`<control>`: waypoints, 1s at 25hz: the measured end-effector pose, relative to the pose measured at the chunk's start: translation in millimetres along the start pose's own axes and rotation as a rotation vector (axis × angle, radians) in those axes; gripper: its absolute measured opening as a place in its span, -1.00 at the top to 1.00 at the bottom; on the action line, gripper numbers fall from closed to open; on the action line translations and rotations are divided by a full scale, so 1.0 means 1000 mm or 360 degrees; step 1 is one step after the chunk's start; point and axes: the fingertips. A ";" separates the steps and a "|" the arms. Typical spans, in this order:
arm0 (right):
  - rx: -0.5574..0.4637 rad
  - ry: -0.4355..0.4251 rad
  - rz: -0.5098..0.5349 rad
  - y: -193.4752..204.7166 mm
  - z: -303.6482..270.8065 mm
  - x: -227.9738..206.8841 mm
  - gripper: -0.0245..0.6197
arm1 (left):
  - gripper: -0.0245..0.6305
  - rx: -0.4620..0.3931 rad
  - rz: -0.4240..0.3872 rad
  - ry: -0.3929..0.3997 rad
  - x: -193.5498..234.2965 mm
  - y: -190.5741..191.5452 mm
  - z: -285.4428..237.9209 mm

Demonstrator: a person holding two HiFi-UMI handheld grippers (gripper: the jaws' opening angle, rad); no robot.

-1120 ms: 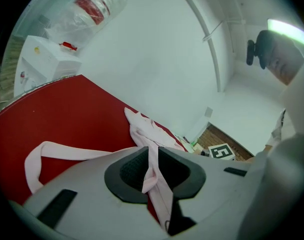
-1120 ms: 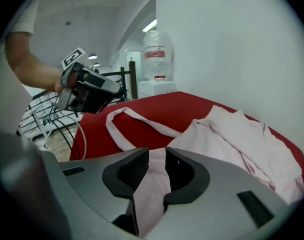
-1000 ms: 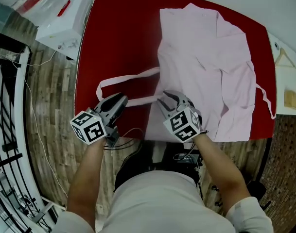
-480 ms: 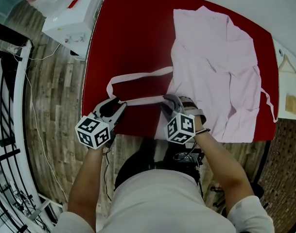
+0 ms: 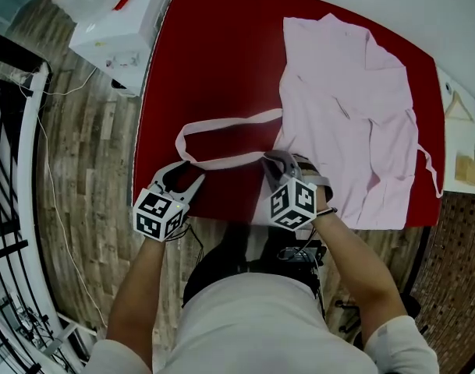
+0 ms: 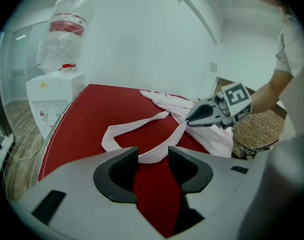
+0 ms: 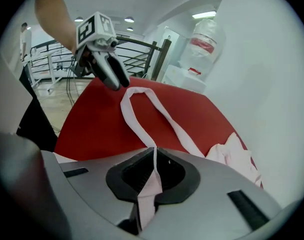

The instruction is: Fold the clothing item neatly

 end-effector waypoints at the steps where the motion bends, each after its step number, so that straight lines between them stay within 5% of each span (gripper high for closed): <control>1: -0.0025 0.0033 -0.0023 -0.005 0.007 -0.007 0.84 | 0.41 0.0011 -0.0036 -0.0020 0.002 0.002 -0.002; 7: -0.0143 0.0251 -0.0164 -0.018 0.058 -0.056 0.85 | 0.30 0.0036 -0.0305 -0.0161 0.012 -0.007 -0.015; 13: -0.0199 0.0406 -0.0304 -0.009 0.097 -0.092 0.86 | 0.26 0.0139 -0.0552 -0.0160 -0.001 -0.013 -0.042; 25: -0.0113 0.0646 -0.0472 0.074 0.144 -0.155 0.86 | 0.26 0.0194 -0.0677 -0.0118 -0.041 -0.039 -0.097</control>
Point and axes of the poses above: the fingertips, and each gripper's own axes: z backward along the fingers, x to its left, y out of its underside, and after that the axes turned 13 degrees about z, right-handed
